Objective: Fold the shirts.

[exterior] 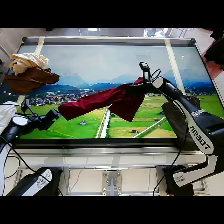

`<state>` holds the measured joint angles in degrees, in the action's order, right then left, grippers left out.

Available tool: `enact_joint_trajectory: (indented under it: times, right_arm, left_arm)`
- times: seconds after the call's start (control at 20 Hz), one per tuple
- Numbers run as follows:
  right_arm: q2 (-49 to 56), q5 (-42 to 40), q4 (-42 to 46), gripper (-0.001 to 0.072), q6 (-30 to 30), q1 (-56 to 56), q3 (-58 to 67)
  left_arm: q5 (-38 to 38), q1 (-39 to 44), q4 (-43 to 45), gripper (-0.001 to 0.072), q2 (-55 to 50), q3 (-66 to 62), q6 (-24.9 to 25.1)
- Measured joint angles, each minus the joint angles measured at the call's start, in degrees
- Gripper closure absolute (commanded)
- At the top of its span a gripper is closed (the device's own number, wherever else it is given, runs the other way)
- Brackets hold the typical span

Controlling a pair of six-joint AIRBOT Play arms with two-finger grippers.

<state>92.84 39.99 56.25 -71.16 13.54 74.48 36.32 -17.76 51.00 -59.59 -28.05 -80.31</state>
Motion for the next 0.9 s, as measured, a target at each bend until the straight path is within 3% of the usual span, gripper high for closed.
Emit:
enact_joint_trajectory:
  times: [0.4,0.55,0.6,0.75,0.8,0.85,0.9]
  right_arm:
    - [1.2,1.0,4.0,0.0263,-4.2,1.9,1.6]
    - [2.0,1.3,6.5,0.0277,-6.9,2.3,1.7]
    - [2.4,1.2,7.0,0.0333,-7.9,2.4,1.7]
    - [3.8,1.0,7.8,0.0333,-10.3,2.6,1.9]
    - [4.4,0.9,7.9,0.0347,-11.0,2.6,2.0]
    - [5.0,1.0,8.0,0.0466,-11.6,2.7,2.2]
    - [5.6,0.9,8.0,0.0615,-12.2,2.7,2.4]
  left_arm:
    - [-10.2,6.1,-5.8,0.0001,-5.0,-0.4,6.8]
    - [-12.7,8.3,-6.2,0.0001,-7.5,-2.1,7.5]
    - [-13.2,9.0,-6.3,0.0001,-8.3,-2.8,7.8]
    - [-14.0,10.9,-6.4,0.0002,-10.7,-4.9,8.2]
    - [-14.2,11.4,-6.5,0.0040,-11.3,-5.4,8.3]
    - [-14.3,11.9,-6.5,0.0141,-11.9,-5.7,8.3]
    - [-14.3,12.3,-6.5,0.0177,-12.5,-6.0,8.4]
